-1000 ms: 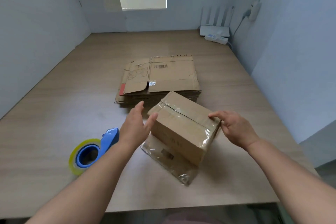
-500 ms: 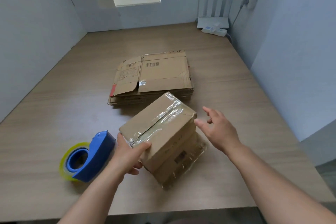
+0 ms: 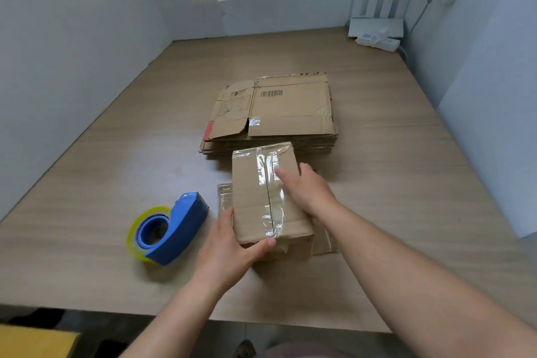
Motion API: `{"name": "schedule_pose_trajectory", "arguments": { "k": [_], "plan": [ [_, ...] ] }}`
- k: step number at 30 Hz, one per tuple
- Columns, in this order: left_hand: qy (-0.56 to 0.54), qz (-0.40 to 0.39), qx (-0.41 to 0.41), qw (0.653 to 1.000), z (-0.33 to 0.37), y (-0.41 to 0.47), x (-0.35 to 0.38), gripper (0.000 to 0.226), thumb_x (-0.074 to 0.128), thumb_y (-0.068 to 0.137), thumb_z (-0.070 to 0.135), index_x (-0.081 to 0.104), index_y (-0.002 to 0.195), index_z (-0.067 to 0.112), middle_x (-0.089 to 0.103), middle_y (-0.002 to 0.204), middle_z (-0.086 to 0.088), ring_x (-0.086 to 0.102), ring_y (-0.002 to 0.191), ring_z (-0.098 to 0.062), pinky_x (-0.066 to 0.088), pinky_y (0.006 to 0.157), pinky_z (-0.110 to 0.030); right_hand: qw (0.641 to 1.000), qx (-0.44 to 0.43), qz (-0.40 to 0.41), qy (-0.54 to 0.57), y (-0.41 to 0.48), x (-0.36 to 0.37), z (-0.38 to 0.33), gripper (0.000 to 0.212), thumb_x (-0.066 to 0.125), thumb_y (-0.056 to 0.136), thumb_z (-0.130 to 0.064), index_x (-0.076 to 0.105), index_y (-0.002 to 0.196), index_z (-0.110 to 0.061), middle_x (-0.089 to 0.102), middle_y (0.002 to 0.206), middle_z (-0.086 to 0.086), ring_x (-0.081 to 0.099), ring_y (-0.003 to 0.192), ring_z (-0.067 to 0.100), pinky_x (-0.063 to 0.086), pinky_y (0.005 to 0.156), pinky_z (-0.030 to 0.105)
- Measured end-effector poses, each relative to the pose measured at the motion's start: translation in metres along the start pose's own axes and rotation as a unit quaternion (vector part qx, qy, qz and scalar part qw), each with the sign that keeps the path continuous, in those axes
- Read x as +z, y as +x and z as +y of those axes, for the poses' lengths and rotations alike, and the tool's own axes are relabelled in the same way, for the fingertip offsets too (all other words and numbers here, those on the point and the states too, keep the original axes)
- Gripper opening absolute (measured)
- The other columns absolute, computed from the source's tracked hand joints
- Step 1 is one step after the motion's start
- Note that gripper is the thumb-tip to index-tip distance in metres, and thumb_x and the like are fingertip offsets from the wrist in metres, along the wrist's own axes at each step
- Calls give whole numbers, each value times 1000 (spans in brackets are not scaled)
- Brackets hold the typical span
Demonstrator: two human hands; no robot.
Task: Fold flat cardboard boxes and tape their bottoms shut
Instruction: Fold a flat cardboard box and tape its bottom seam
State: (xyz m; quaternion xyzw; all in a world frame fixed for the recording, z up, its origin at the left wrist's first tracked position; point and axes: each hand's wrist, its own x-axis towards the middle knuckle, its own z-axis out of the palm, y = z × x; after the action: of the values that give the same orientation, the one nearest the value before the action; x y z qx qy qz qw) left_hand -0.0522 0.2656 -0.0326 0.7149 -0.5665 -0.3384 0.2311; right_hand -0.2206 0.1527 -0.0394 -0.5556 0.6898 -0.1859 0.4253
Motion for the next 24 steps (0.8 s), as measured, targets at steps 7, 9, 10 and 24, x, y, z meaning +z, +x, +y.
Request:
{"name": "schedule_pose_trajectory", "arguments": {
  "k": [7, 9, 10, 24],
  "plan": [
    [-70, 1, 34, 997, 3, 21, 2, 81, 78, 74, 42, 31, 139, 29, 52, 125, 7, 54, 111, -13, 54, 90, -42, 994, 33, 23, -100, -3, 13, -14, 117, 60, 65, -76, 2, 150, -22, 45, 142, 9, 46, 127, 31, 41, 95, 43],
    [-81, 2, 30, 996, 4, 33, -1, 81, 77, 75, 44, 30, 139, 30, 52, 126, 7, 55, 110, -14, 54, 89, -42, 996, 0, 23, -89, -16, 18, -4, 121, 63, 64, -74, -8, 150, -27, 34, 150, 7, 39, 133, 29, 38, 100, 43],
    [-77, -5, 31, 997, 2, 38, -4, 82, 76, 73, 48, 29, 139, 31, 52, 126, 7, 55, 110, -14, 55, 89, -41, 996, -27, 24, -78, -24, 21, 4, 119, 63, 66, -72, -10, 150, -30, 29, 152, 6, 36, 135, 28, 36, 102, 43],
    [120, 130, 116, 977, -61, 73, -47, 68, 61, 82, 55, 50, 130, 8, 55, 120, -4, 53, 110, -22, 45, 91, -38, 917, -191, 58, -346, -39, 21, 28, 77, 52, 91, -50, 4, 150, -41, 23, 150, 12, 47, 124, 29, 45, 90, 35]
  ]
}}
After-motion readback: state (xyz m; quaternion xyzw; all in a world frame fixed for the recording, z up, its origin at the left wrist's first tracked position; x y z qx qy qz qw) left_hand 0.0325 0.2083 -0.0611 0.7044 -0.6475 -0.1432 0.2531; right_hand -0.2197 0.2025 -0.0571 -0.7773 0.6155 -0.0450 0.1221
